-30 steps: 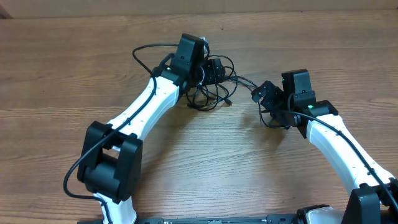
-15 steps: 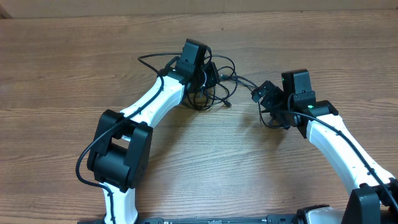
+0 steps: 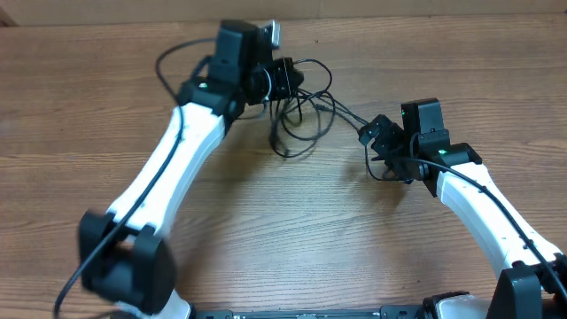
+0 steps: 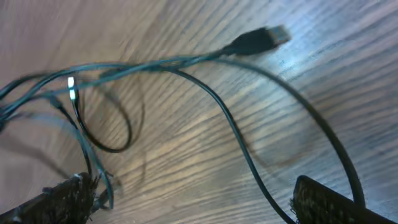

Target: Untangle cables

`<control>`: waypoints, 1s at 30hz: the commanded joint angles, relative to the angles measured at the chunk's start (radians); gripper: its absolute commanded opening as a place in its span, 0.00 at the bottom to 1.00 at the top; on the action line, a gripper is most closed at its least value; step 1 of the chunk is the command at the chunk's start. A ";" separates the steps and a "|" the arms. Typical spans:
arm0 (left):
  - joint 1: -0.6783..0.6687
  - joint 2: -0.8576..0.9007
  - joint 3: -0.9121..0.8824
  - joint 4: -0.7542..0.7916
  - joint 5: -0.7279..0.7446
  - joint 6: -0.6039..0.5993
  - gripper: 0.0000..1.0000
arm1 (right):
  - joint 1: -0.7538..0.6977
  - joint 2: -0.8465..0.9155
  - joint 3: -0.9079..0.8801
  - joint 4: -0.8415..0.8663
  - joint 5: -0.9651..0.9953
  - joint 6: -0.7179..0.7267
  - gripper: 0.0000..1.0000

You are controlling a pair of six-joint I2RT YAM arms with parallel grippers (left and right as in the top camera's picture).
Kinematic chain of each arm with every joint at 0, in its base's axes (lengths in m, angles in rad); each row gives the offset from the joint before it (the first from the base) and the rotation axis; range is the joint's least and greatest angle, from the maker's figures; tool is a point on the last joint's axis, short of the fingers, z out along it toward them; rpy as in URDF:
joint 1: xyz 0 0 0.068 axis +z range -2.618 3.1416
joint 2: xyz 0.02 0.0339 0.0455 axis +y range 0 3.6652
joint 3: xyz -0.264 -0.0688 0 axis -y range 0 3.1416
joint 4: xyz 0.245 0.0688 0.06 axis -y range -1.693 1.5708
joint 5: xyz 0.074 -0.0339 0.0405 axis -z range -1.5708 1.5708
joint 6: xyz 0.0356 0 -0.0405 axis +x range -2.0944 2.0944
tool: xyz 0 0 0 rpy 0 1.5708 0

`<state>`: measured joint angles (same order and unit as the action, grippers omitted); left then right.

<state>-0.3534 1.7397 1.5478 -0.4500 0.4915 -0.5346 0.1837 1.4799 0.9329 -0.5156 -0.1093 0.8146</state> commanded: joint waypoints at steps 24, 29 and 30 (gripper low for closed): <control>-0.006 -0.189 0.034 -0.113 0.457 0.505 0.04 | -0.003 -0.022 0.018 0.503 -0.833 -0.066 1.00; -0.006 -0.189 0.034 -0.077 0.483 0.417 0.04 | 0.013 -0.022 0.018 0.615 -0.811 0.020 1.00; -0.006 -0.189 0.034 -0.063 0.488 0.397 0.04 | 0.020 -0.022 0.018 0.620 -0.801 0.031 1.00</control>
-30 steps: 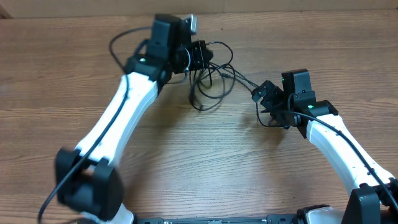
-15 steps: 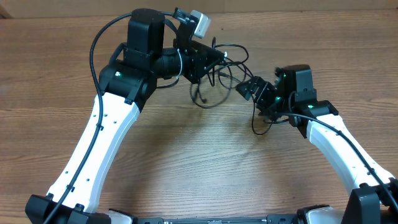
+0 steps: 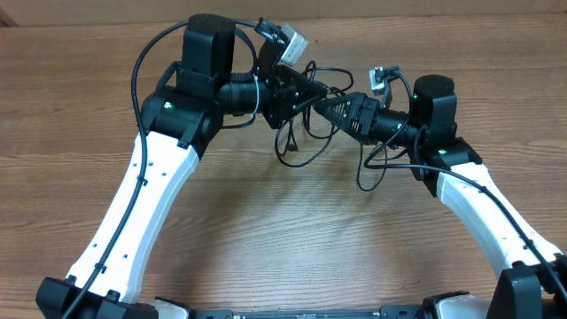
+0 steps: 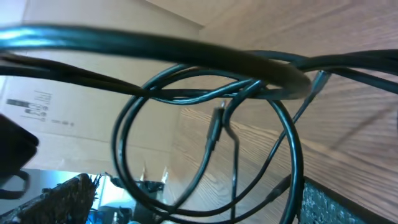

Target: Untangle cables

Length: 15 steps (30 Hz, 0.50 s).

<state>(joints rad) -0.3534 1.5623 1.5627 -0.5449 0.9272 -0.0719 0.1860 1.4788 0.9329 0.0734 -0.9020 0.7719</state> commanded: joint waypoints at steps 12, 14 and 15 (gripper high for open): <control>0.008 -0.013 0.019 0.239 0.097 -0.395 0.04 | 0.098 -0.021 0.018 -0.059 0.259 0.183 0.99; 0.013 -0.013 0.019 0.298 0.127 -0.476 0.04 | 0.097 -0.020 0.018 -0.117 0.392 0.192 0.99; 0.015 -0.013 0.019 0.324 0.146 -0.502 0.04 | 0.097 -0.019 0.018 -0.134 0.445 0.202 0.99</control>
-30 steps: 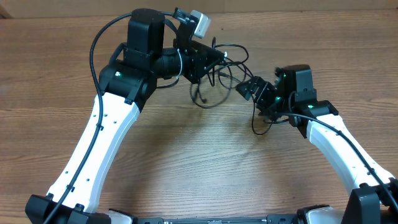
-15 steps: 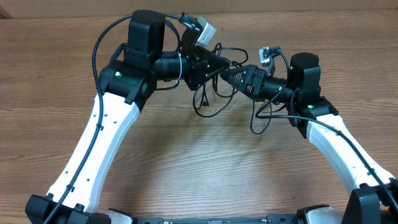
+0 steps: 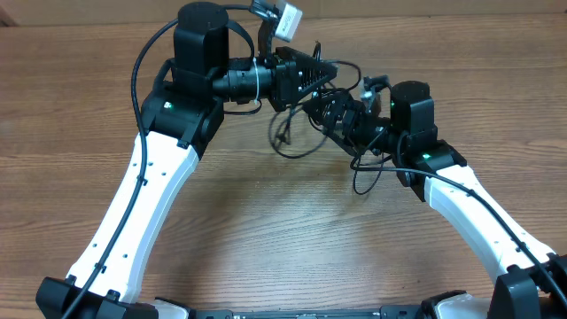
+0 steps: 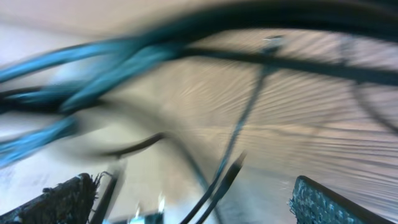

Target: Untangle cables

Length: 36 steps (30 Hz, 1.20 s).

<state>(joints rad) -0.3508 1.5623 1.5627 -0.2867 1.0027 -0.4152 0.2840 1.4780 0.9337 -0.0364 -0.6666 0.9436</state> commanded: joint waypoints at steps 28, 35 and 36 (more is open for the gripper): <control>0.195 -0.012 0.018 0.287 0.212 -0.176 0.04 | -0.169 -0.018 0.017 -0.465 0.314 -0.227 1.00; 0.194 -0.012 0.018 0.168 0.183 -0.047 0.04 | -0.169 -0.126 0.018 -0.314 -0.150 -0.280 1.00; 0.194 -0.012 0.018 0.168 0.184 -0.044 0.04 | -0.169 -0.139 0.018 -0.296 -0.182 -0.280 1.00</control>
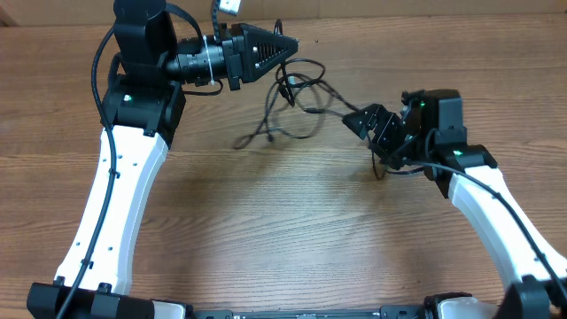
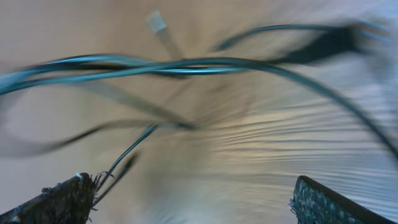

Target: Untangle cables

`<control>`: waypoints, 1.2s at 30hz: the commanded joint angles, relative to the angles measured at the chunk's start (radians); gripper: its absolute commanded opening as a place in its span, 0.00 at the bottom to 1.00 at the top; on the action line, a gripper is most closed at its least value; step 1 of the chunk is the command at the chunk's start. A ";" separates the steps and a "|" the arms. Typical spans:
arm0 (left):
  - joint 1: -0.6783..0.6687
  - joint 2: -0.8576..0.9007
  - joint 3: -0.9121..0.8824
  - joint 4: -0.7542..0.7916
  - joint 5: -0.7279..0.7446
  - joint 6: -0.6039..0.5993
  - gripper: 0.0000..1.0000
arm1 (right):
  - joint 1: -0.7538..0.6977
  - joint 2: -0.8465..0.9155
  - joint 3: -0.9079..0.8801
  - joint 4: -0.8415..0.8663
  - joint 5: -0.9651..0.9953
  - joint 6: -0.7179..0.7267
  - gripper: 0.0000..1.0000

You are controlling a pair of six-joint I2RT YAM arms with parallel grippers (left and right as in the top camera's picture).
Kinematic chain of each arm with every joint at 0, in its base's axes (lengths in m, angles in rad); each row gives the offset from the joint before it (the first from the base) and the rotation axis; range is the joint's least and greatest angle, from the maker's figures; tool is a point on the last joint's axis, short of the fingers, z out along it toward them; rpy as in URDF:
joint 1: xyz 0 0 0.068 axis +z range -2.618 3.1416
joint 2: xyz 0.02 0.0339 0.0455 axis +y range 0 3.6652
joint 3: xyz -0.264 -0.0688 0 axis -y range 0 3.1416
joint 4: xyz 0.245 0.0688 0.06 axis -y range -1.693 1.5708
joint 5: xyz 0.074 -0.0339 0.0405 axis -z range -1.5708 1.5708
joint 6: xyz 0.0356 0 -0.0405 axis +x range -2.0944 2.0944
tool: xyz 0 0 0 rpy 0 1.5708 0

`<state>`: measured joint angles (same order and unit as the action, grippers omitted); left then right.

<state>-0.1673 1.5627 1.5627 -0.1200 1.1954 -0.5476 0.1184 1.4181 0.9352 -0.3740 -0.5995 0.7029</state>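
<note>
The black cables (image 1: 285,89) form a loose tangle at the back middle of the table, with one loose end (image 1: 239,142) lying out to the left. My left gripper (image 1: 291,42) points right just above the tangle; its jaws look shut on a strand. To the right, my right gripper (image 1: 361,120) stands open, and a strand runs from the tangle up to it. The right wrist view is blurred: my right gripper (image 2: 189,182) has nothing between its pads, cable strands (image 2: 186,62) cross ahead, and a thin strand reaches the left finger (image 2: 68,196).
A wooden table (image 1: 266,230) carries only the cables and the two arms. A small loop of cable (image 1: 383,170) lies under the right wrist. A pale connector (image 2: 157,22) and a dark plug (image 2: 336,38) show blurred in the right wrist view.
The two grippers have moved apart: the left one back and to the left, the right one to the right and lower. The tangle is drawn out wider, with a loose end now on the table.
First my left gripper was down at the tangle at the back and my right stood apart at the right. Then both tips met over the raised tangle, and stayed close together. Now they stand apart with the cables spread between them.
</note>
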 commanded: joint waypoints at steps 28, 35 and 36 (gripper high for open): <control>-0.133 -0.013 0.018 0.214 0.105 -0.257 0.04 | 0.206 -0.050 0.016 0.377 0.735 -0.019 1.00; -0.096 -0.015 0.018 0.666 0.246 -0.599 0.04 | 0.117 0.005 0.016 0.226 0.801 -0.018 0.99; -0.087 -0.015 0.018 0.737 0.245 -0.636 0.04 | 0.103 0.010 0.016 0.195 0.800 -0.015 0.99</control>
<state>-0.2806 1.5677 1.5566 0.4900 1.3773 -1.0004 0.2676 1.3884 0.9482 -0.1143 0.0956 0.6849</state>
